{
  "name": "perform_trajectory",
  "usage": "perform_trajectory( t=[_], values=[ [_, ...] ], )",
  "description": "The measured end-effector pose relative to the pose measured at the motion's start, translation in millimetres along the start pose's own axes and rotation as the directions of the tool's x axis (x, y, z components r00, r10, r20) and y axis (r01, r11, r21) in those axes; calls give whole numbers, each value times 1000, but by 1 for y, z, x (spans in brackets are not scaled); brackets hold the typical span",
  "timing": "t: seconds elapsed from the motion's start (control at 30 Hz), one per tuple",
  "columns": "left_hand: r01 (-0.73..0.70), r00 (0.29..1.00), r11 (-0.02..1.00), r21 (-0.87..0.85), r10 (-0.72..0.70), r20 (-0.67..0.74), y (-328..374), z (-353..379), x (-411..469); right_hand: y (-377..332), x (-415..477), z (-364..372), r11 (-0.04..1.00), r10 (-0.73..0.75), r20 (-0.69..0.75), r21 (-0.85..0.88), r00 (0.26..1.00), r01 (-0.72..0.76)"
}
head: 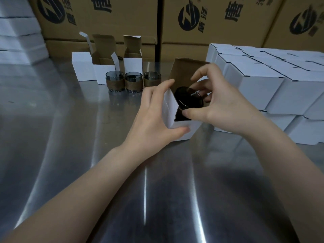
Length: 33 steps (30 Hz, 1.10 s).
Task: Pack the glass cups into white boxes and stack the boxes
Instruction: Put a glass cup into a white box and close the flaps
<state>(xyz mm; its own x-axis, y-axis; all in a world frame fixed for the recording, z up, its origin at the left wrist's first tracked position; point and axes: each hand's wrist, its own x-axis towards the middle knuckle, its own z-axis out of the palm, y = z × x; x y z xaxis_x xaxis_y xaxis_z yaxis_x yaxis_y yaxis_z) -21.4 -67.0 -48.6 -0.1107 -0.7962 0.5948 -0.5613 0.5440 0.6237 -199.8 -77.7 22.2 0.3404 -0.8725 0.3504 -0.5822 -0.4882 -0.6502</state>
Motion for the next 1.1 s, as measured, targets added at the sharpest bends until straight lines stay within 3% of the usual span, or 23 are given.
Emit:
perform_trajectory(
  t=[0.5,1.1],
  values=[
    [-156,987,965,213,157,13,26,3,-7,-7,-2,-1,987,160,109,-31,981,-158],
    [-163,986,976,146,164,3,16,2,-4,-7,-1,0,990,125,132,-78,983,-115]
  ],
)
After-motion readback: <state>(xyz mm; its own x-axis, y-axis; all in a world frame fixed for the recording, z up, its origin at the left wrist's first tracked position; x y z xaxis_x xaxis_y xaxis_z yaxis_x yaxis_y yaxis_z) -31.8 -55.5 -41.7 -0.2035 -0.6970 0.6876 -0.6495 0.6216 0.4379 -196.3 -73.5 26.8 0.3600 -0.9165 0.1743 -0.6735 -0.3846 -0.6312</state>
